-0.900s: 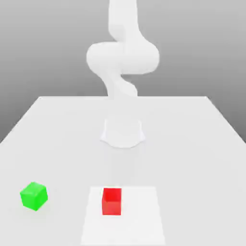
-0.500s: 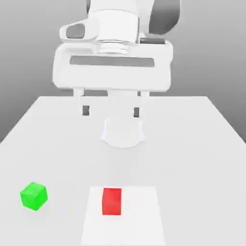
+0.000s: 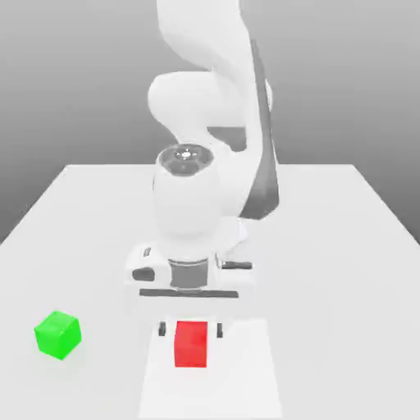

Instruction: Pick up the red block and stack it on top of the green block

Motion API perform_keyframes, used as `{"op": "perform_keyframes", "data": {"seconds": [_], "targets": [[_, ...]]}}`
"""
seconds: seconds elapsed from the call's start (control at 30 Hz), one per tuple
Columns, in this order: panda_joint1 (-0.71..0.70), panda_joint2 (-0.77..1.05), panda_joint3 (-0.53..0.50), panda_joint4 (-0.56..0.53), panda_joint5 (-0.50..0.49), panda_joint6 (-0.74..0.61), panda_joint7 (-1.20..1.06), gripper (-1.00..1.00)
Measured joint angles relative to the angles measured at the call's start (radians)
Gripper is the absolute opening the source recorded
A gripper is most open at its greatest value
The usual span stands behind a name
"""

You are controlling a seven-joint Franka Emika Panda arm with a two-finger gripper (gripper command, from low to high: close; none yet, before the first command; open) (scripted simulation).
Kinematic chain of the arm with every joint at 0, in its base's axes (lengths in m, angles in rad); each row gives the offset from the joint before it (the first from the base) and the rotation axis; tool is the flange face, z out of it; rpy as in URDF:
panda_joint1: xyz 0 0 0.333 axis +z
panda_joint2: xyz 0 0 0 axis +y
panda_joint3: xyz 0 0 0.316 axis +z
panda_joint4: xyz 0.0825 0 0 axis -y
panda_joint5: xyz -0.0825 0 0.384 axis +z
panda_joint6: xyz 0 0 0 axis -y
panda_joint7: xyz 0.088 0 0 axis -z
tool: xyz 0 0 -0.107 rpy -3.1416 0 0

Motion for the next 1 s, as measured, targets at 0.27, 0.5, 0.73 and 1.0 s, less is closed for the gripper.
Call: {"op": "perform_keyframes", "data": {"seconds": [0.27, 0.5, 0.73, 1.0], "targets": [[-0.004, -0.045, 0.003, -0.007, -0.004, -0.038, 0.004, -1.0], [-0.116, -0.216, -0.047, 0.002, -0.011, -0.219, 0.006, -1.0], [-0.41, -0.211, -0.16, 0.105, -0.003, -0.316, -0.009, -1.0], [-0.418, -0.051, -0.123, 0.121, 0.06, -0.175, -0.055, 1.0]]}}
